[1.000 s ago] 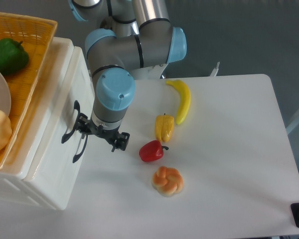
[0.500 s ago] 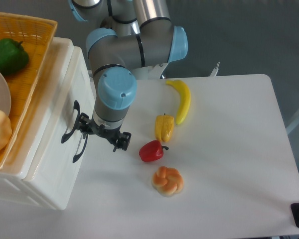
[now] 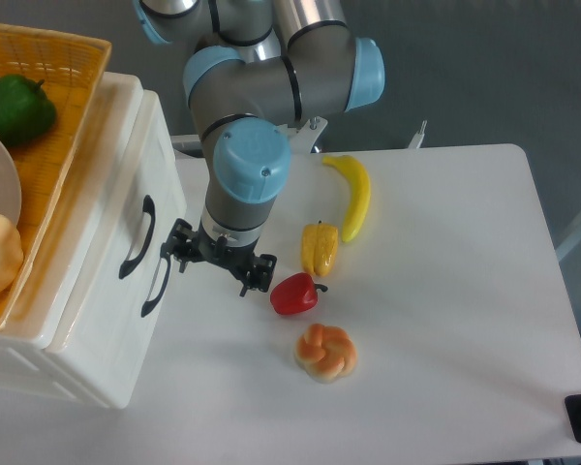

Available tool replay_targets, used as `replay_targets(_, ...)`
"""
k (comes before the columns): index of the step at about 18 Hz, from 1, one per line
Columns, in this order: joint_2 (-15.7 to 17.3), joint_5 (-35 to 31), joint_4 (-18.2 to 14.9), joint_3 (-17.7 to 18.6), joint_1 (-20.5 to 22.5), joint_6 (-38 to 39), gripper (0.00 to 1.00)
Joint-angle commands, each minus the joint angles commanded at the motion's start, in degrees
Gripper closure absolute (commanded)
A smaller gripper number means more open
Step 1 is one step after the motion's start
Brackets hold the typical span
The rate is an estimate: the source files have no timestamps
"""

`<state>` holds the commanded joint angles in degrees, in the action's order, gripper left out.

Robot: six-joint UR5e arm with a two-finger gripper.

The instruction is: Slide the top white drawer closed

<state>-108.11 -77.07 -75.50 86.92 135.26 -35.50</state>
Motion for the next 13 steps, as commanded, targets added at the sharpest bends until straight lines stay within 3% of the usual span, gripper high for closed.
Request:
replay_targets(3,0.17,-5.71,-0.17,-0.09,2.28,-5.53,0.0)
replay_targets(6,0.44,-7.12,0.09,-0.7,5.54,-7.9,0.0)
replay_targets(9,0.35,-12.13,0.09,-1.14,7.73,-19.04,0.0)
replay_targets(13,0.18,-12.67,0.26,-1.23,12.74,-28.2,0.0)
